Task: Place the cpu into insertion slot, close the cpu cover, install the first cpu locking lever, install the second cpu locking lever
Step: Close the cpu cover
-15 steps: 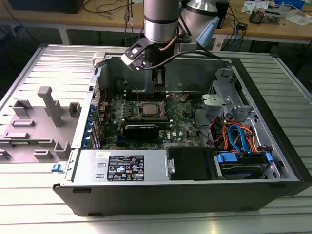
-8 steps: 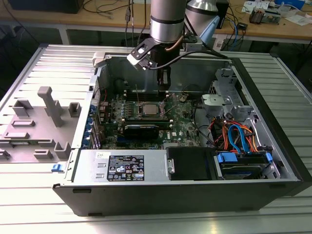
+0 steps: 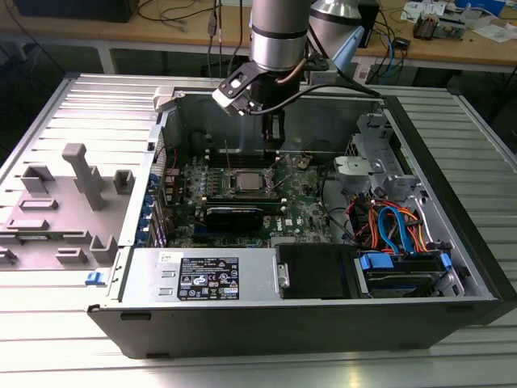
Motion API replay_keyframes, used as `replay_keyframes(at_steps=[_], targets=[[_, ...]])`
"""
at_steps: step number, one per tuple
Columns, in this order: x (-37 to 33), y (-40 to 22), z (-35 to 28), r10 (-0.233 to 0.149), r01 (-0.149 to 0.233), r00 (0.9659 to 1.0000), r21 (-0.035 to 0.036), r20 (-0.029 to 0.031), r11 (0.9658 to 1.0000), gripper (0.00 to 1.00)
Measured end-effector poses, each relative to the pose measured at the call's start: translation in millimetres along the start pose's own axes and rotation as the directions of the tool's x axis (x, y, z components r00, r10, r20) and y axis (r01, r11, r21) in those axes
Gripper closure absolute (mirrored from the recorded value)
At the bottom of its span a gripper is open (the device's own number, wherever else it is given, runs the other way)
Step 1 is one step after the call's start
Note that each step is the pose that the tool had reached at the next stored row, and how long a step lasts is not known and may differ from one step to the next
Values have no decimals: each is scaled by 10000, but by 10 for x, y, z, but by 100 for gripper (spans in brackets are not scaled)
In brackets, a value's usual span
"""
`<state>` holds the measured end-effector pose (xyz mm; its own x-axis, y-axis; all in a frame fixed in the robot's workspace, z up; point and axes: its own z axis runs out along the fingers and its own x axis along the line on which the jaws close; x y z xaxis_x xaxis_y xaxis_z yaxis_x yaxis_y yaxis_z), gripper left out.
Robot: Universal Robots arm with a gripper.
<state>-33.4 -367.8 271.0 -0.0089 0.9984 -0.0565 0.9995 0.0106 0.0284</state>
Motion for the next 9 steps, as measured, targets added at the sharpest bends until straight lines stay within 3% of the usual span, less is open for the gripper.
replay_keyframes(at_steps=[9], targets=[[-2, 14, -38, -1, 1, 10000, 0, 0, 10000, 89]])
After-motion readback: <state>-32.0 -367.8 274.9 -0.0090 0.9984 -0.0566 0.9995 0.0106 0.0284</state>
